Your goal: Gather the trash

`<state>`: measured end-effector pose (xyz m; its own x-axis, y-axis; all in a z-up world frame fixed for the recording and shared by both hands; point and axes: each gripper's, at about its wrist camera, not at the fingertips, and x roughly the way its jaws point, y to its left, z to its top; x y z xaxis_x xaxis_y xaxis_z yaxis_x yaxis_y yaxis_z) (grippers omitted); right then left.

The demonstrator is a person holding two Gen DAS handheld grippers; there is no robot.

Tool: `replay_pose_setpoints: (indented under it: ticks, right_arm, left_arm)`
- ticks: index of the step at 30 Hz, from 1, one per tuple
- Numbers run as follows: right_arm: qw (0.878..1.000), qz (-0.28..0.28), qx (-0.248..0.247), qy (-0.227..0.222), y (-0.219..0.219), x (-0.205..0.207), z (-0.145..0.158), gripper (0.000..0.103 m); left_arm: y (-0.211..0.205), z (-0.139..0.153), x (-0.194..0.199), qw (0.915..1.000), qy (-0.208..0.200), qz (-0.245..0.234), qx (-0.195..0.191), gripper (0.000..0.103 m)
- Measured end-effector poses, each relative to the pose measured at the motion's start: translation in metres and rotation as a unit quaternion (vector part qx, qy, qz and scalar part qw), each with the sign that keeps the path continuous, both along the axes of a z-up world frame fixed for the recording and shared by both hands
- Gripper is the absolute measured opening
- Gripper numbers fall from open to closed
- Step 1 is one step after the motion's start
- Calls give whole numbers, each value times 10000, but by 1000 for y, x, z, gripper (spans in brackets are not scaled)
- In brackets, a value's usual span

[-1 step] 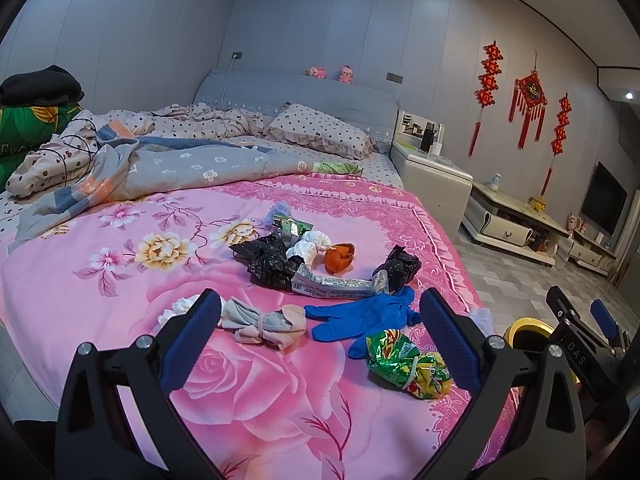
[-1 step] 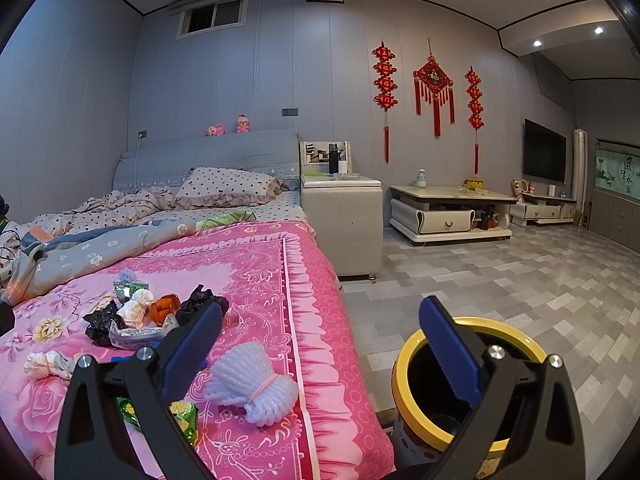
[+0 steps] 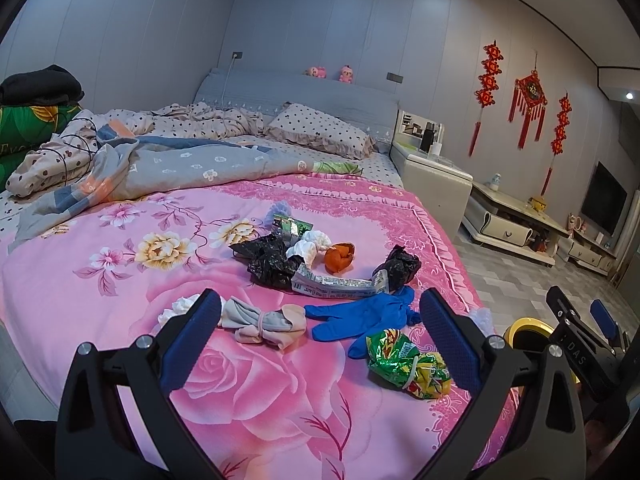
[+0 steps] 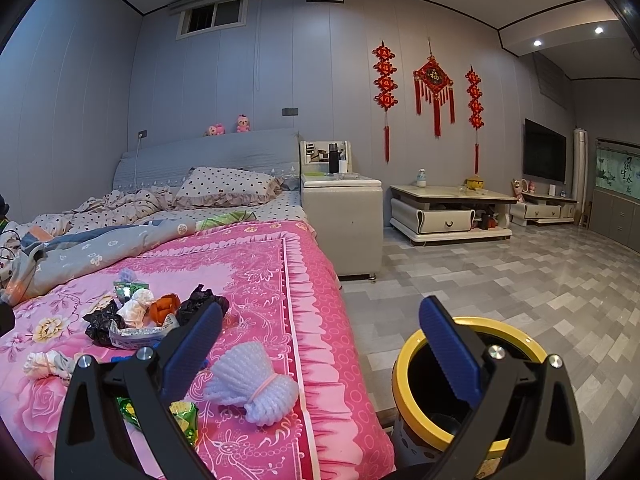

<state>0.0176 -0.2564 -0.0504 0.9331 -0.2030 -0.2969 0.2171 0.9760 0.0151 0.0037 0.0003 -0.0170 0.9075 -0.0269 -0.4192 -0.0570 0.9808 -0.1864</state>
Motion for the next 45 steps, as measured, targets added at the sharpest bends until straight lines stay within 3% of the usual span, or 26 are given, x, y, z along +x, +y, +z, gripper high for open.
replay_pose_setpoints:
  ticks: [45]
  right_arm:
    - [10000, 43, 36, 82, 4, 4, -7, 95]
  left_arm:
    - [4, -6, 0, 10000, 68, 6, -68, 95]
